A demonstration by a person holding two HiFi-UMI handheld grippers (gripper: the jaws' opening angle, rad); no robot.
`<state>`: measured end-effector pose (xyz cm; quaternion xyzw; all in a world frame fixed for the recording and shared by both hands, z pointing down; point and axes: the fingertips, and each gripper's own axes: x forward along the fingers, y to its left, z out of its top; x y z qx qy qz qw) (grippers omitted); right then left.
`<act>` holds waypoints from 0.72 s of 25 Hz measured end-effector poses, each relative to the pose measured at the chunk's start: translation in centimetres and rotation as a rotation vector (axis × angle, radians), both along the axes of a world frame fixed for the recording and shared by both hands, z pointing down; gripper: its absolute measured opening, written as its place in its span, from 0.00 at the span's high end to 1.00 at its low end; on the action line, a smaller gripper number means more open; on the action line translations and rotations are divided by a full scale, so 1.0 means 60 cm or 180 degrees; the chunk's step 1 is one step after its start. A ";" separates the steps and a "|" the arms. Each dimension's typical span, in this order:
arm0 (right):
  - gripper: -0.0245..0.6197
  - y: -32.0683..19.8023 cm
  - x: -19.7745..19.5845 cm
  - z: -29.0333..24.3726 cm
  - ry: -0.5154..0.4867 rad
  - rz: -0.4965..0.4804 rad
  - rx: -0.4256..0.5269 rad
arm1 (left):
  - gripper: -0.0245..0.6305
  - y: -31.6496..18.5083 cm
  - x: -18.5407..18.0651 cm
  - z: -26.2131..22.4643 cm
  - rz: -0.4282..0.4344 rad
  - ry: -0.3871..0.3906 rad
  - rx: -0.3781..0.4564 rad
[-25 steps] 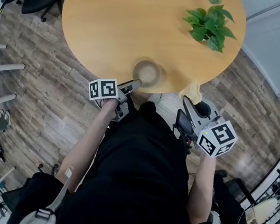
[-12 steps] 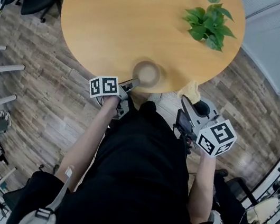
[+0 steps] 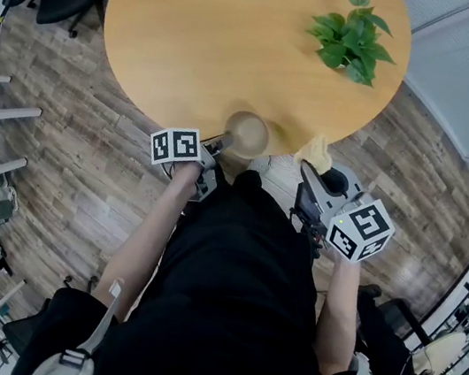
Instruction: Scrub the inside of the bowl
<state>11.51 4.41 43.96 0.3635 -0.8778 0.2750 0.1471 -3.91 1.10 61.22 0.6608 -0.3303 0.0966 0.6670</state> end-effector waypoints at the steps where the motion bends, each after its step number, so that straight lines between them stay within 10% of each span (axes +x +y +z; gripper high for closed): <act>1: 0.90 0.001 -0.002 0.000 0.0004 -0.0010 0.0001 | 0.93 0.000 0.000 -0.003 0.0022 -0.0019 0.0023; 18: 0.90 -0.001 -0.120 0.010 0.0092 -0.0550 0.0109 | 0.93 -0.020 -0.020 -0.089 0.0458 -0.0665 0.0686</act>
